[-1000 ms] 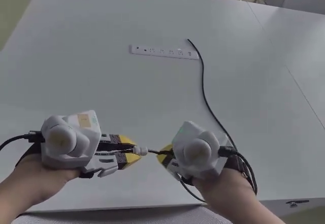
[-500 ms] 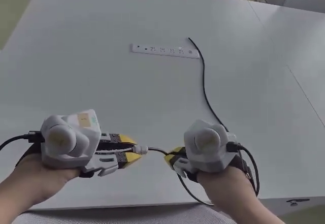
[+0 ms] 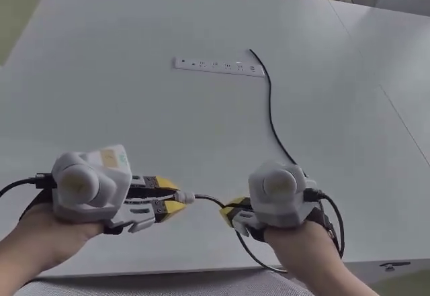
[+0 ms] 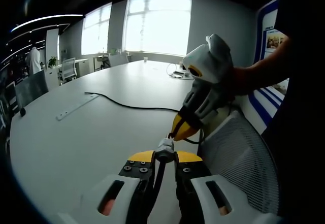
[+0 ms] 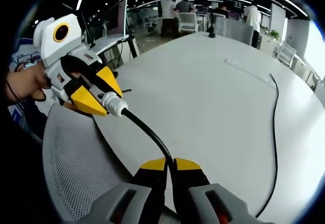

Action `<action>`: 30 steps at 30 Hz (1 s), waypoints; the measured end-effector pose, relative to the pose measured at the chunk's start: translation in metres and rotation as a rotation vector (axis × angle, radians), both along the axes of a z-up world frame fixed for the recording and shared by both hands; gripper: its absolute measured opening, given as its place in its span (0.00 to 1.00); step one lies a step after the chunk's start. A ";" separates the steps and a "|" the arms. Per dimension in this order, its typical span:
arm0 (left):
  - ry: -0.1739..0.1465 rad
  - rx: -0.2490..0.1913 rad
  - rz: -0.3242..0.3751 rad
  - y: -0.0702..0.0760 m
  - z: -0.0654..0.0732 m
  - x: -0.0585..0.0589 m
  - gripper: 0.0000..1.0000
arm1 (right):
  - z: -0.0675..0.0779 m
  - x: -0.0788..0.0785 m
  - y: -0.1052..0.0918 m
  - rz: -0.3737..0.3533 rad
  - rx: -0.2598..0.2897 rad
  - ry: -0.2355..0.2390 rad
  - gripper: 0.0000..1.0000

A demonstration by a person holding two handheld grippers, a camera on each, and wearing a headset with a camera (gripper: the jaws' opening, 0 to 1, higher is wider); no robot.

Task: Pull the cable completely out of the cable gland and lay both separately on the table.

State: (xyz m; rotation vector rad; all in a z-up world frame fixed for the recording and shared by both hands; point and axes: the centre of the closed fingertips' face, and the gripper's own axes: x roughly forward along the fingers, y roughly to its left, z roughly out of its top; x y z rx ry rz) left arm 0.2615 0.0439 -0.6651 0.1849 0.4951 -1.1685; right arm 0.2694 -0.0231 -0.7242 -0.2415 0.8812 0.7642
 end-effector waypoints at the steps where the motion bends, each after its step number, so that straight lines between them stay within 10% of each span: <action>1: -0.003 0.000 0.002 0.000 0.000 0.001 0.15 | 0.001 0.001 -0.001 -0.004 0.003 -0.001 0.00; 15: 0.000 0.003 0.006 0.000 -0.001 0.001 0.15 | 0.015 0.002 0.004 0.060 0.020 -0.086 0.13; 30: 0.006 0.002 -0.001 -0.002 -0.002 -0.001 0.15 | 0.042 -0.006 0.051 0.385 -0.123 -0.281 0.10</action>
